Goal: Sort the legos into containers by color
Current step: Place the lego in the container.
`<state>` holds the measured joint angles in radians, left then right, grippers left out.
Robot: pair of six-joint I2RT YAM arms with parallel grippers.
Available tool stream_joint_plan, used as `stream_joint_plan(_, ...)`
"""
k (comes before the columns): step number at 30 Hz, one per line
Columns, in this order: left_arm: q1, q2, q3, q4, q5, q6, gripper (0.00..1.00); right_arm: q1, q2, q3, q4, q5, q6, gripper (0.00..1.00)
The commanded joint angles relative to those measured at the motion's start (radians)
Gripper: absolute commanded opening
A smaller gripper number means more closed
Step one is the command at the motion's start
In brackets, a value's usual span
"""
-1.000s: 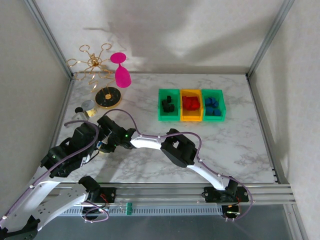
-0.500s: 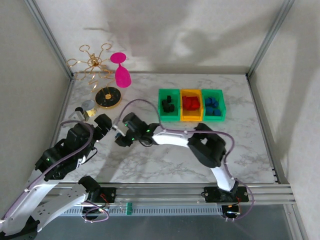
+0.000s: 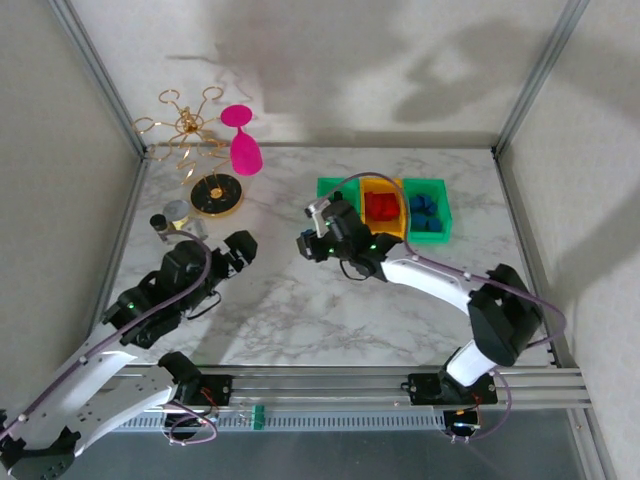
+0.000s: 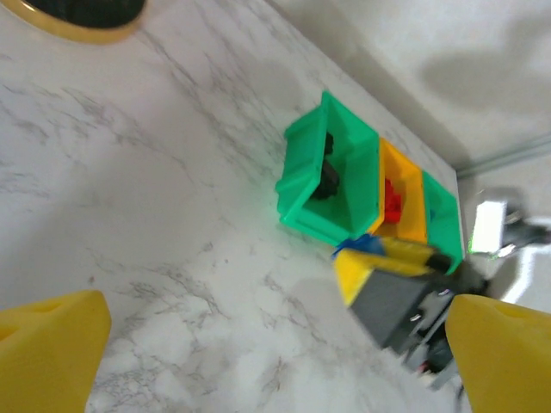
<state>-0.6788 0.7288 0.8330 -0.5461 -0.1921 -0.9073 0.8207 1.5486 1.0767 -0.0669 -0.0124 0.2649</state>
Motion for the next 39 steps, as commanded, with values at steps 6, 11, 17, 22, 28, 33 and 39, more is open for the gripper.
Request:
stream_joint_plan(6, -0.136, 0.114, -0.041, 0.236, -0.03, 0.033, 1.0, -0.19, -0.156, -0.063, -0.14, 0.108, 0.095, 0.25)
stream_joint_plan(11, -0.2, 0.2, -0.069, 0.364, -0.05, 0.042, 1.0, -0.343, -0.19, -0.054, -0.177, 0.149, 0.088, 0.26)
stream_joint_plan(17, -0.244, 0.321, -0.051, 0.474, -0.053, 0.086, 1.0, -0.557, -0.125, 0.008, -0.185, 0.141, 0.059, 0.27)
stream_joint_plan(22, -0.252, 0.398, -0.032, 0.545, -0.047, 0.122, 1.0, -0.652, -0.021, 0.053, -0.159, 0.142, 0.035, 0.27)
stream_joint_plan(28, -0.252, 0.441, -0.022, 0.559, -0.06, 0.145, 1.0, -0.688, 0.138, 0.149, -0.147, 0.15, 0.0, 0.33)
stream_joint_plan(33, -0.25, 0.436, -0.023, 0.525, -0.1, 0.154, 1.0, -0.693, 0.208, 0.204, -0.128, 0.173, -0.005, 0.5)
stream_joint_plan(39, -0.237, 0.406, -0.018, 0.481, -0.156, 0.178, 1.0, -0.693, 0.125, 0.188, -0.112, 0.161, 0.003, 0.63)
